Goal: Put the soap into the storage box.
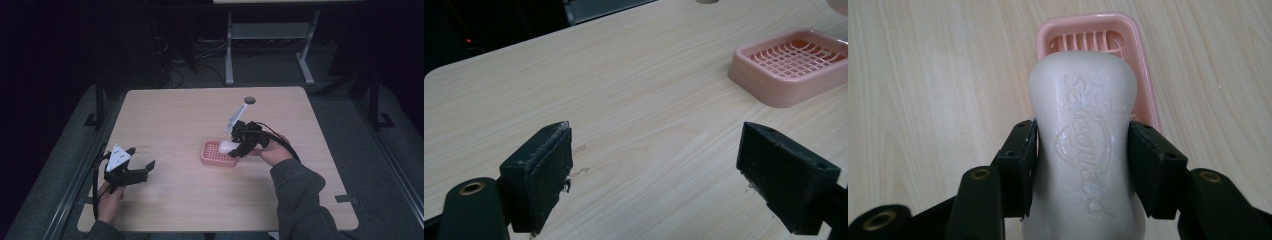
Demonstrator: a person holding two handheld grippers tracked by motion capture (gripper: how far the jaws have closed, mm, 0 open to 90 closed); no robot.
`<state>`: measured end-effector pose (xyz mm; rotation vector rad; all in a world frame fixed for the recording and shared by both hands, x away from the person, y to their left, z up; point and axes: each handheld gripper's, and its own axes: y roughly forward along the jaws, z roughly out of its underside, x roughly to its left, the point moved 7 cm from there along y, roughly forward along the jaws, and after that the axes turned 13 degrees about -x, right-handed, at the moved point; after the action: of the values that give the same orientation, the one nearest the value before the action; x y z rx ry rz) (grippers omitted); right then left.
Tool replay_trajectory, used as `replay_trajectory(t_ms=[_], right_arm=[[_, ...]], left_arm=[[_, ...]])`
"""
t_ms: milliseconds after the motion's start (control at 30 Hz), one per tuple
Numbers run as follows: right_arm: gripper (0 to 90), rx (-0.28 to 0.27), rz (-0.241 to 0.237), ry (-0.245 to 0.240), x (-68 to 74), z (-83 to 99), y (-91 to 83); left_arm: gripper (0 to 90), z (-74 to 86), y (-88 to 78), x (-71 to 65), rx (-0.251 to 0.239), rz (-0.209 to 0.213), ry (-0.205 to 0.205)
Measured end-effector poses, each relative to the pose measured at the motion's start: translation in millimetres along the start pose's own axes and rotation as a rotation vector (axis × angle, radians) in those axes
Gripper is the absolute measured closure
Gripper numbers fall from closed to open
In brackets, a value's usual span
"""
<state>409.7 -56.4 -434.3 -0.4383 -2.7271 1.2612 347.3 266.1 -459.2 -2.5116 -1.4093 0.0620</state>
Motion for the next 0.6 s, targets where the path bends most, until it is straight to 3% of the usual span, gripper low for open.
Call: replay_trajectory(t_ms=[600], right_arm=[[47.6,0.042,-0.036,-0.004,-5.0,-8.6,36.2]], left_arm=[[14.2,0.1,1.2,-1.7,0.003,0.006,0.007]])
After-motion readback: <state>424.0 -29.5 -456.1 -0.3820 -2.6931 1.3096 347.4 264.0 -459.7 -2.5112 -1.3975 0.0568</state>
